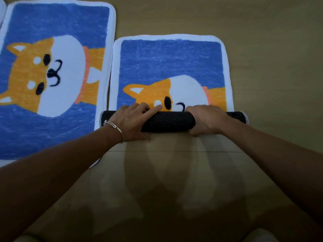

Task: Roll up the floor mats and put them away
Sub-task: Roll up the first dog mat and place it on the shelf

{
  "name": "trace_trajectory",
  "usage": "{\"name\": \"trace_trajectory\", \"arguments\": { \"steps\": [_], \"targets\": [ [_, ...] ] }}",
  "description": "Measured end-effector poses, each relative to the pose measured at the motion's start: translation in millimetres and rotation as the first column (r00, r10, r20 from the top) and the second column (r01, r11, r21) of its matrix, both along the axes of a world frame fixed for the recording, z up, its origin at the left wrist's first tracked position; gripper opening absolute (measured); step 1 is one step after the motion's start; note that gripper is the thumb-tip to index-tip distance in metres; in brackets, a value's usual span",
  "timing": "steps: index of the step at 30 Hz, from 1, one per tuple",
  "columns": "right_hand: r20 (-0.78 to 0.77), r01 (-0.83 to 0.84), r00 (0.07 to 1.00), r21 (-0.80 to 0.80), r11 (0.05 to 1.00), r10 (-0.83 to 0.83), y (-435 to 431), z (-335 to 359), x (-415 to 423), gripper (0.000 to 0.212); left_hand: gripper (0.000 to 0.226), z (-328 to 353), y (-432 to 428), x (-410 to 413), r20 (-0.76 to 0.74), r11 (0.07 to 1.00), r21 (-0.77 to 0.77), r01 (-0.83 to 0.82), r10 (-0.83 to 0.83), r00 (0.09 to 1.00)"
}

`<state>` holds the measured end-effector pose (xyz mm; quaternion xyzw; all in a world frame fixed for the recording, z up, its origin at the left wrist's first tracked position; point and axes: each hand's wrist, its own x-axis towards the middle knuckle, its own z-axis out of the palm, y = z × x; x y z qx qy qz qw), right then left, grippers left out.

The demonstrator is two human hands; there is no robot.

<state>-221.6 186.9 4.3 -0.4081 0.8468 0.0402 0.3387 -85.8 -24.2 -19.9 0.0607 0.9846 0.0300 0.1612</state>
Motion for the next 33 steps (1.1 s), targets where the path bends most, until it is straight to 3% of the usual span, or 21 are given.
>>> {"name": "trace_trajectory", "arguments": {
  "steps": [2,4,6,8,11,13,16,18,20,23,26,29,33],
  "targets": [
    [0.077,-0.001,0.997,0.061,0.998,-0.004,-3,3,-6,0.038,0.102,2,3,-4,0.075,0.999,-0.027,-0.045,0.047,0.996],
    [0.110,0.004,0.994,0.057,0.998,-0.011,-1,1,-8,0.059,0.089,4,4,-9,0.159,0.996,-0.011,-0.089,0.089,0.983],
    [0.010,-0.052,0.999,0.024,0.998,0.051,3,-2,-5,0.086,0.074,6,4,-16,0.203,0.992,0.046,-0.118,0.106,0.973],
    [-0.129,-0.121,0.984,-0.012,0.993,0.119,8,-4,-1,0.096,0.060,8,1,-22,0.232,0.982,0.121,-0.145,0.114,0.966],
    [-0.201,-0.112,0.975,-0.074,0.991,0.096,11,-6,4,0.080,0.057,6,-2,-23,0.231,0.976,0.162,-0.148,0.109,0.967],
    [-0.187,-0.090,0.980,-0.087,0.992,0.072,9,-9,2,0.060,0.073,3,-2,-17,0.150,0.990,0.104,-0.093,0.077,0.986],
    [-0.034,-0.018,0.999,-0.009,1.000,0.018,0,-2,-6,0.041,0.101,-5,-1,-7,-0.067,0.999,-0.032,0.027,-0.029,0.997],
    [0.096,0.027,0.995,0.042,0.999,-0.031,-3,1,-11,0.034,0.100,-3,2,-8,-0.059,0.997,-0.071,0.002,-0.006,0.998],
    [0.100,0.024,0.995,0.018,1.000,-0.026,-1,1,-9,0.037,0.082,-1,5,-14,0.016,0.996,-0.063,-0.070,0.071,0.997],
    [-0.146,-0.095,0.986,-0.091,0.991,0.081,8,-6,-2,0.069,0.063,4,4,-30,0.175,0.992,0.021,-0.128,0.122,0.977],
    [-0.308,-0.177,0.941,-0.089,0.980,0.142,17,-9,5,0.093,0.060,6,2,-41,0.304,0.984,0.096,-0.153,0.117,0.945],
    [-0.319,-0.156,0.940,-0.095,0.983,0.118,14,-14,7,0.077,0.070,3,0,-34,0.239,0.983,0.110,-0.147,0.117,0.964],
    [-0.109,-0.042,0.994,-0.096,0.995,0.031,2,-8,-4,0.051,0.099,-5,2,-18,-0.065,1.000,-0.019,0.021,-0.023,0.998]
  ]
}}
